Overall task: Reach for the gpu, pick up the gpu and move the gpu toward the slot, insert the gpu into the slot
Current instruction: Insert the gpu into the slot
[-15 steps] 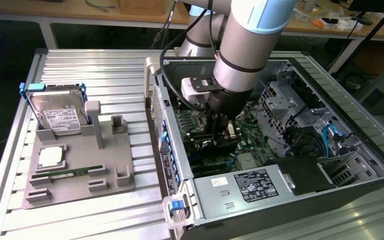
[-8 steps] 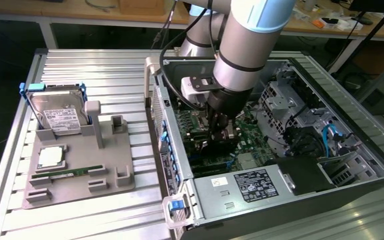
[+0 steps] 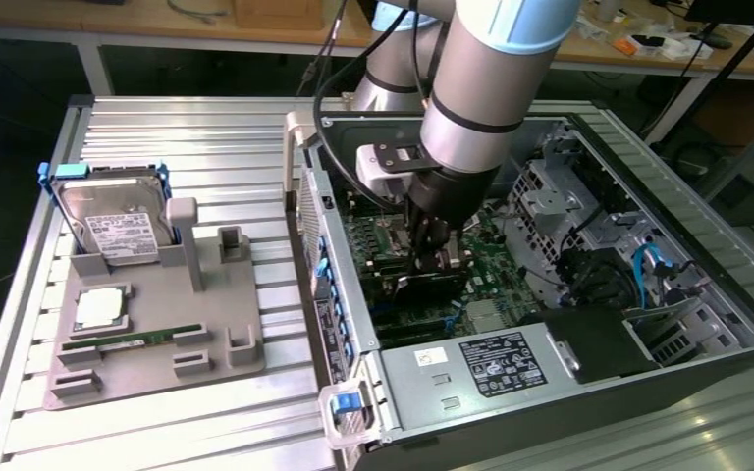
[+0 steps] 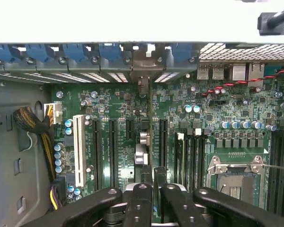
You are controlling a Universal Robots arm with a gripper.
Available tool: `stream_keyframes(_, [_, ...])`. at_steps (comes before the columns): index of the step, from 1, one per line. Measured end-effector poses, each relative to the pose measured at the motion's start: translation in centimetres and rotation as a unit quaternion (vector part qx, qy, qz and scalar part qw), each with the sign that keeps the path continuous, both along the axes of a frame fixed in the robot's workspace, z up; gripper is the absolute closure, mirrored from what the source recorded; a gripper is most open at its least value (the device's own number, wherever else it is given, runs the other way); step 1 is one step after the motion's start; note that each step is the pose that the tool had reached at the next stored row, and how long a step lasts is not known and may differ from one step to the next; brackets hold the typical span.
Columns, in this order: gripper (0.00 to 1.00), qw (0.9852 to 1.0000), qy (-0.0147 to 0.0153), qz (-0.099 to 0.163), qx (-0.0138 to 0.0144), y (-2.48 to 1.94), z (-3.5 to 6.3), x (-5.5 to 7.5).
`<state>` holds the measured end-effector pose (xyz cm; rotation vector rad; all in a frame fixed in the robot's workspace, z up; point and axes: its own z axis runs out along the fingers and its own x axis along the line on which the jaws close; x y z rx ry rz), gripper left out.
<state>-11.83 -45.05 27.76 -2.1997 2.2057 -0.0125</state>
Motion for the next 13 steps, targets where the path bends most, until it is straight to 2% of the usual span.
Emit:
stream_keyframes(3, [0.84,1.0000,-0.0002,0.000,0.0001,0.01,0.02,-0.05])
stream_keyframes(4, [0.90,1.0000,-0.0001,0.000,0.0000,0.00,0.03,-0.07])
stream_keyframes(13, [0.90,1.0000,-0.0001,0.000,0.0000,0.00,0.03,-0.07])
